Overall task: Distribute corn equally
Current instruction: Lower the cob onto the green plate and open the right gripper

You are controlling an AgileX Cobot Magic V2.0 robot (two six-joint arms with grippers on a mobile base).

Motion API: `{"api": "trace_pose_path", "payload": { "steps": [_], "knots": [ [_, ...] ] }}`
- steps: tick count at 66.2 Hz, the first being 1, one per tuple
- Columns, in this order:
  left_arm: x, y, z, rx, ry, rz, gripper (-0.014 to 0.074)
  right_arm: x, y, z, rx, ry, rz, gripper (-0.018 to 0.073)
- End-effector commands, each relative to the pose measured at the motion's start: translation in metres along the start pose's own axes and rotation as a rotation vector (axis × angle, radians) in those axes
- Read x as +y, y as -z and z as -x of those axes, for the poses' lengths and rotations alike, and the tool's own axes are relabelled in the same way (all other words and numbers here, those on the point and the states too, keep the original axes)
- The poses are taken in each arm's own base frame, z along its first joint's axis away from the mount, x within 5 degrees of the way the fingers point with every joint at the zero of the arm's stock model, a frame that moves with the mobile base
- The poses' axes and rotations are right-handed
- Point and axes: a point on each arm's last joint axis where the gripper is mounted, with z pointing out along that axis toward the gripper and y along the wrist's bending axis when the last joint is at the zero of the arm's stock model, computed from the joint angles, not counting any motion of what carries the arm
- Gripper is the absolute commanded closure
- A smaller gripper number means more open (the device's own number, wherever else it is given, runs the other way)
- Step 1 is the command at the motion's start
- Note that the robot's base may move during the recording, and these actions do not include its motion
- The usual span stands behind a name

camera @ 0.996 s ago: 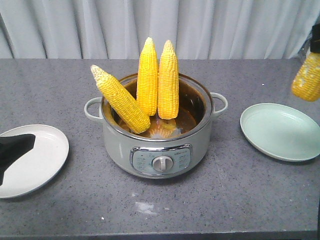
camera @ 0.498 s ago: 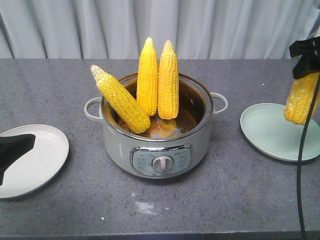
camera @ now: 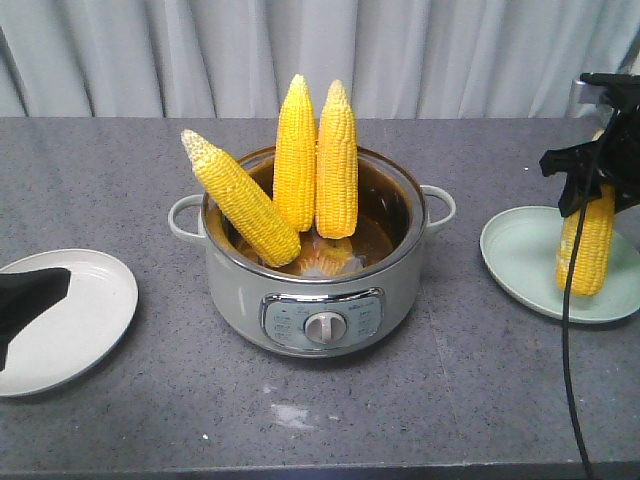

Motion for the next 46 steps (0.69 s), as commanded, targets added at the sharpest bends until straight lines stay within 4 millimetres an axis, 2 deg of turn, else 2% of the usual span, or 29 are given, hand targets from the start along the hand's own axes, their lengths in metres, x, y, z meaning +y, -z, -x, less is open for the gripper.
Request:
{"api": "trace_pose_path", "payload": {
  "steps": [1,10,31,37,46],
  "knots": [
    [0.0,0.006,0.014,-0.09,0.007,0.012,0.0022,-0.001,0.018,0.0,-0.022,0.002,-0.009,0.0309],
    [0.0,0.006,0.014,-0.09,0.007,0.012,0.0022,-0.003,0.005,0.002,0.008,0.008,-0.011,0.0266],
    [0.0,0.006,0.014,-0.09,0.007,0.012,0.0022,-0.004,-0.001,0.004,0.011,0.012,-0.015,-0.004],
    [0.0,0.006,0.014,-0.09,0.007,0.012,0.0022,-0.004,0.0,0.003,0.008,0.013,-0.015,-0.0076],
    [0.0,0.006,0.014,-0.09,0.007,0.012,0.0022,-0.001,0.014,0.002,-0.026,0.015,-0.012,-0.0071]
  ]
}}
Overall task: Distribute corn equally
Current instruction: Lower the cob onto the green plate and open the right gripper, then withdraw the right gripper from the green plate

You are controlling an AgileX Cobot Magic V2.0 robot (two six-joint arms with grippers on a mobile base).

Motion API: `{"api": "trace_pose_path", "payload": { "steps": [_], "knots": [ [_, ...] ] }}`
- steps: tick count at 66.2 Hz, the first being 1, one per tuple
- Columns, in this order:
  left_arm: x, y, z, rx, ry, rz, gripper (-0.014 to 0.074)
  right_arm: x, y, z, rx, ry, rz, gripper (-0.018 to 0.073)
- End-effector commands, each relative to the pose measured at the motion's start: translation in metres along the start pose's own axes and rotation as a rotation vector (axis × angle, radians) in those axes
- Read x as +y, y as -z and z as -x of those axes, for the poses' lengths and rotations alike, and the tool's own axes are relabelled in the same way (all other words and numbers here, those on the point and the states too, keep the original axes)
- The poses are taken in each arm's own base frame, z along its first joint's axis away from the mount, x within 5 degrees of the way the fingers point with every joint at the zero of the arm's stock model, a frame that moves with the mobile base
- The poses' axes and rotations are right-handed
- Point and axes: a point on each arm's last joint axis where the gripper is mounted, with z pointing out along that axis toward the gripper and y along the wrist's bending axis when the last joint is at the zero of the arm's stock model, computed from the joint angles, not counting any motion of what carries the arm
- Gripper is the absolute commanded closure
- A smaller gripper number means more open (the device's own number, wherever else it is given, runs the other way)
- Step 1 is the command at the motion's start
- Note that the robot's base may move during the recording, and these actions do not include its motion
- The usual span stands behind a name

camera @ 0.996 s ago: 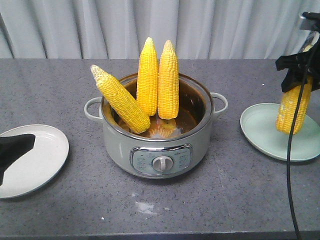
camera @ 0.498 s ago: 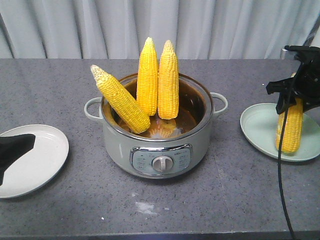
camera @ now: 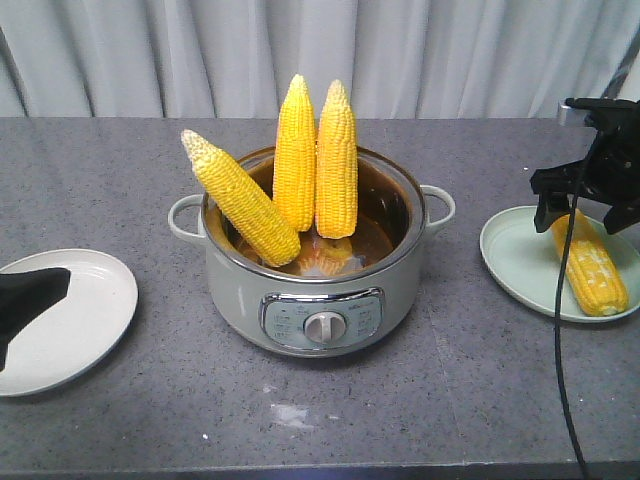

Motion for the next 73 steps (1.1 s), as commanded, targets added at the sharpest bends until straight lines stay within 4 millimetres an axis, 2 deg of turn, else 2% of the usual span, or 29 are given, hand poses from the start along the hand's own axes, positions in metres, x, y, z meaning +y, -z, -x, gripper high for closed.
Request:
{"api": "trace_pose_path", "payload": {
  "steps": [1,11,22,51,61,73],
  "knots": [
    [0.0,0.006,0.014,-0.09,0.007,0.012,0.0022,0.004,0.045,-0.006,-0.081,0.014,-0.004,-0.0069],
    [0.0,0.006,0.014,-0.09,0.007,0.012,0.0022,0.008,0.07,-0.015,-0.157,0.029,-0.01,-0.0036],
    [0.0,0.006,0.014,-0.09,0.007,0.012,0.0022,0.017,0.09,-0.043,-0.255,0.043,-0.026,-0.0017],
    [0.0,0.006,0.014,-0.09,0.007,0.012,0.0022,0.099,0.138,-0.125,-0.504,0.302,0.022,-0.0017],
    [0.0,0.006,0.014,-0.09,0.007,0.012,0.0022,0.114,0.144,-0.155,-0.566,0.365,0.063,-0.0017],
    [0.0,0.006,0.014,-0.09,0.007,0.012,0.0022,0.113,0.145,-0.186,-0.667,0.38,0.094,-0.0017]
  ]
}}
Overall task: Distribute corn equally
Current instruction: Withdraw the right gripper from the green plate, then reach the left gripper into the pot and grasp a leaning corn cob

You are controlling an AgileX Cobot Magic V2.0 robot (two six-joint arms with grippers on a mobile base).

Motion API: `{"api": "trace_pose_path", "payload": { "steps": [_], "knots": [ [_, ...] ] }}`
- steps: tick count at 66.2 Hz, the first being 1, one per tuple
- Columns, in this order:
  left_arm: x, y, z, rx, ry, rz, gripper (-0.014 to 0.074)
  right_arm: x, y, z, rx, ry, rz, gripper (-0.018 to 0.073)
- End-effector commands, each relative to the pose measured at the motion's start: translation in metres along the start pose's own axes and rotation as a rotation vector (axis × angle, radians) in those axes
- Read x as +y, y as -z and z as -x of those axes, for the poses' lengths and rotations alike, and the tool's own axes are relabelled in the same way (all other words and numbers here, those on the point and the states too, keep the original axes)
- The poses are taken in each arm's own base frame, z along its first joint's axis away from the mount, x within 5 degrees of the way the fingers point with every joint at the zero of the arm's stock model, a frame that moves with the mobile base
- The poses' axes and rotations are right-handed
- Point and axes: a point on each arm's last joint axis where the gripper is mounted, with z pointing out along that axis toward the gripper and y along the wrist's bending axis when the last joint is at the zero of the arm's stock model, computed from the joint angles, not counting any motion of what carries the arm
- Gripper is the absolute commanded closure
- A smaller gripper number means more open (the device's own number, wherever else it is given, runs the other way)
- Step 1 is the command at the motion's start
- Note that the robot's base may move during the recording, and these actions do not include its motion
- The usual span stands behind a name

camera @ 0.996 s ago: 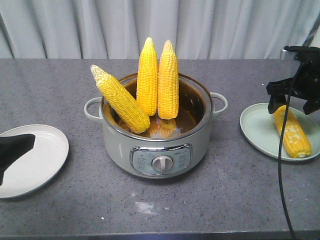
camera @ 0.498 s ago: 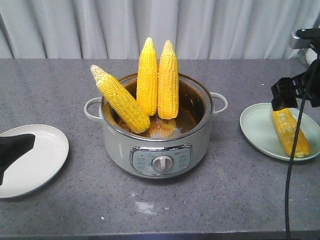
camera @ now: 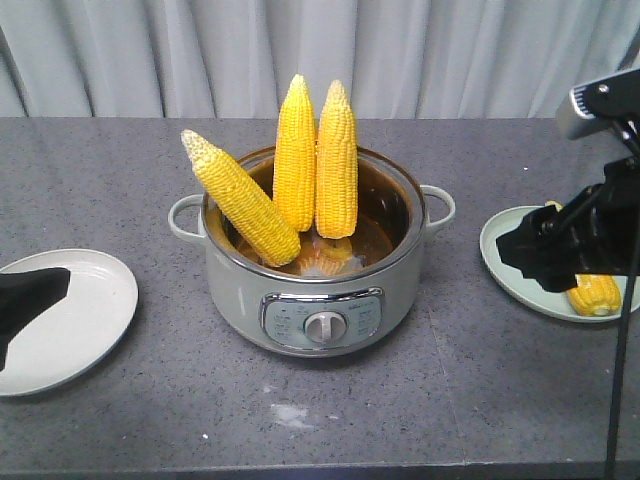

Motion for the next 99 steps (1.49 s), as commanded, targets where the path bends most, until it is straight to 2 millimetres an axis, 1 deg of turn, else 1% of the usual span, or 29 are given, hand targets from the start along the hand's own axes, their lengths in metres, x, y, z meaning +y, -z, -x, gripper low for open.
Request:
{"api": "trace_pose_path", "payload": {
  "steps": [1,9,16,35,44,49,57,64,70,80,92,99],
  "knots": [
    [0.0,0.006,0.014,-0.09,0.007,0.012,0.0022,0.002,0.019,-0.002,-0.157,0.007,-0.02,-0.0017],
    [0.0,0.006,0.014,-0.09,0.007,0.012,0.0022,0.004,0.024,-0.017,-0.172,0.008,-0.023,-0.0017],
    [0.0,0.006,0.014,-0.09,0.007,0.012,0.0022,0.005,0.027,-0.024,-0.172,0.009,-0.024,-0.0017],
    [0.001,0.007,0.016,-0.116,0.014,0.016,0.0022,0.004,0.028,-0.024,-0.178,0.013,-0.029,-0.0017],
    [0.0,0.007,0.024,-0.203,0.093,-0.005,0.0022,0.004,0.028,-0.024,-0.177,0.013,-0.028,-0.0017],
    [0.0,0.004,0.028,-0.231,0.13,-0.017,0.0022,0.004,0.028,-0.025,-0.175,0.013,-0.028,-0.0017],
    [0.002,-0.013,0.035,-0.174,0.156,-0.047,0.0019,0.004,0.028,-0.025,-0.171,0.013,-0.027,-0.0017],
    [0.006,-0.032,0.049,-0.11,0.163,-0.073,0.0001,0.004,0.028,-0.025,-0.171,0.013,-0.027,-0.0017],
    [0.01,-0.053,0.06,-0.074,0.194,-0.097,-0.0007,0.004,0.028,-0.025,-0.171,0.013,-0.027,-0.0017],
    [0.016,-0.091,0.073,-0.033,0.196,-0.136,-0.0001,0.004,0.028,-0.025,-0.171,0.013,-0.027,-0.0017],
    [0.019,-0.13,0.087,-0.042,0.202,-0.215,0.0001,0.004,0.028,-0.025,-0.171,0.013,-0.027,-0.0017],
    [0.022,-0.152,0.092,-0.049,0.208,-0.234,0.0003,0.004,0.028,-0.025,-0.171,0.013,-0.027,-0.0017]
  ]
}}
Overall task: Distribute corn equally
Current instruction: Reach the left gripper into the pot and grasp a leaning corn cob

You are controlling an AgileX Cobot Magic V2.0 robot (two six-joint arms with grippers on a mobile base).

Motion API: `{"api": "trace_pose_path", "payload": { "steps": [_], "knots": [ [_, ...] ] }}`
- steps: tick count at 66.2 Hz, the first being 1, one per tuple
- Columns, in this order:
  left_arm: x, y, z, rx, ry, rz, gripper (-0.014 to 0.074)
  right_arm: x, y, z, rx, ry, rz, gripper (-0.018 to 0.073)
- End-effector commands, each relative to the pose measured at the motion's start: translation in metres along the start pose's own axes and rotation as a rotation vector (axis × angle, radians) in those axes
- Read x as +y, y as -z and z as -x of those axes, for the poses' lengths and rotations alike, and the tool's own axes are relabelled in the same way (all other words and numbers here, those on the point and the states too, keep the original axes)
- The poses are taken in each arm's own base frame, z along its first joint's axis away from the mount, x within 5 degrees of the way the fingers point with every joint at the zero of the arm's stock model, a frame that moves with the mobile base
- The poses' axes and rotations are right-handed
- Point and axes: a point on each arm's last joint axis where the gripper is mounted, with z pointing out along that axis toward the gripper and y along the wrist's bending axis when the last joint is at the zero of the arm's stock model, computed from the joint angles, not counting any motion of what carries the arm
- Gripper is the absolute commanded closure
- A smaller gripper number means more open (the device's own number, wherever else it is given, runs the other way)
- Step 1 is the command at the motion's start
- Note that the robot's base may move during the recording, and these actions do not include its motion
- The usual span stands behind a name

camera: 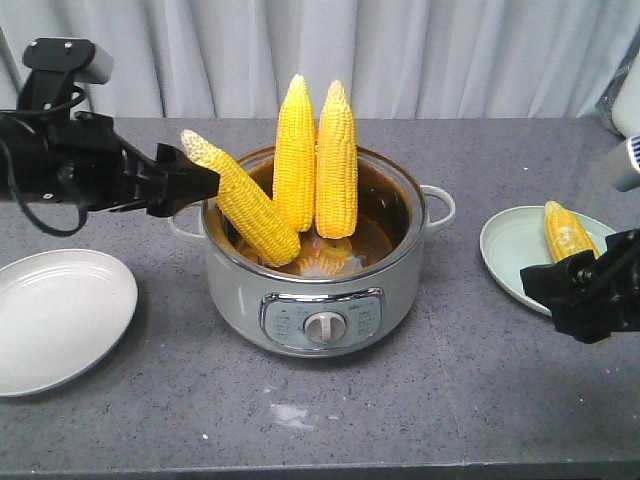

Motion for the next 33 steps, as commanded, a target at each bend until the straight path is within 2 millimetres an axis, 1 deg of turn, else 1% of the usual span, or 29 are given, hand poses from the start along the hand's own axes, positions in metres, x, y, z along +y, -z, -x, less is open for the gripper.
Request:
{"api": "trace_pose_path", "payload": {
  "steps": [1,9,19,26,33],
  "knots": [
    [-0.002,-0.002,0.024,-0.119,0.005,-0.011,0.0003,-0.001,0.009,0.011,-0.091,0.012,-0.016,-0.0017],
    [0.008,-0.02,0.031,-0.124,0.018,0.006,0.0003,-0.001,0.009,0.011,-0.091,0.012,-0.016,-0.0017],
    [0.012,-0.037,0.038,-0.12,0.002,-0.017,0.0003,-0.001,0.009,0.011,-0.091,0.012,-0.016,-0.0017],
    [0.007,-0.046,0.042,-0.142,-0.017,-0.068,0.0003,-0.001,0.009,0.011,-0.091,0.012,-0.016,-0.0017],
    [-0.007,-0.053,0.042,-0.163,-0.056,-0.139,0.0004,-0.001,0.009,0.011,-0.091,0.012,-0.016,-0.0017]
  ]
}}
